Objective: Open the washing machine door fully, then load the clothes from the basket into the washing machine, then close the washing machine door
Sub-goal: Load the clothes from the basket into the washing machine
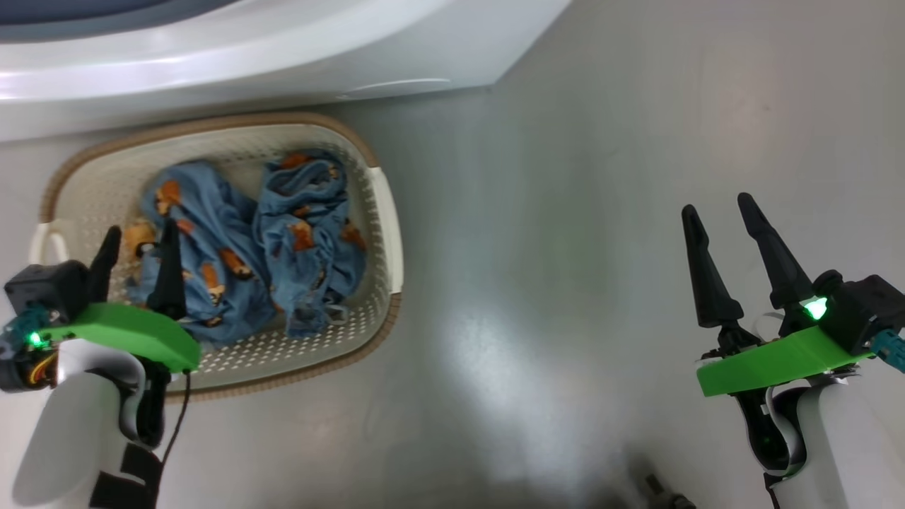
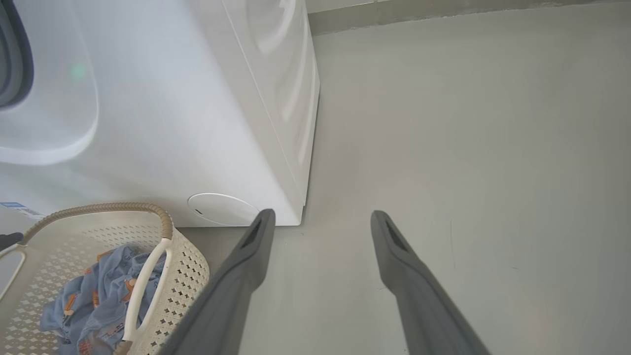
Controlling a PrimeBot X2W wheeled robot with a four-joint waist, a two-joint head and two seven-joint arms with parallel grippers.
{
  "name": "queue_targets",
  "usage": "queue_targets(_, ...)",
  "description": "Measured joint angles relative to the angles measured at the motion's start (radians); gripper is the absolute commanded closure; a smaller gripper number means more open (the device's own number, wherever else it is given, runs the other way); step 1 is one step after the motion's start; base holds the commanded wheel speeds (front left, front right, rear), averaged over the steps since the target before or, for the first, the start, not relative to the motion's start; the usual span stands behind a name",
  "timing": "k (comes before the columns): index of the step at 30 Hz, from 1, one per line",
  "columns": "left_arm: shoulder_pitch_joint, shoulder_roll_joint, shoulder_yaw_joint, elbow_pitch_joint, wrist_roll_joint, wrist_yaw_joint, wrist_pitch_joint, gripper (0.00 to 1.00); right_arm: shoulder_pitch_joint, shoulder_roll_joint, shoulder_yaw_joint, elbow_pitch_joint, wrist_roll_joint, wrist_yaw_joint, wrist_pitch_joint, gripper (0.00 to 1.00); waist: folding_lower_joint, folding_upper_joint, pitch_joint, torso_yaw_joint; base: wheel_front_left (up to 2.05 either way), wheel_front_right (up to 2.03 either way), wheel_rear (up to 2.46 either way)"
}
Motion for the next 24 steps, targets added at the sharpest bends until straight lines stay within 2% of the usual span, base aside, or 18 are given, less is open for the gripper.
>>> queue_targets(11,-0.121,0.052,-0.126,0.282,-0.142,-0.001,0.023,0.0,-0.008,0.014,0.002,-0.007,-0.001,0.0,0.0,0.0,0.0,0.0,0.043,-0.048,0.0,0.0,0.0)
queue_targets(18,-0.172,0.072,-0.178,0.38,-0.212,-0.001,0.058,0.0,-0.009,0.021,0.004,-0.008,-0.001,0.0,0.0,0.0,0.0,0.0,0.078,-0.062,0.0,0.0,0.0)
queue_targets(24,-0.197,0.09,-0.185,0.445,-0.27,-0.001,0.107,0.0,-0.012,0.028,0.009,-0.01,-0.001,0.0,0.0,0.0,0.0,0.0,0.104,-0.072,0.0,0.0,0.0)
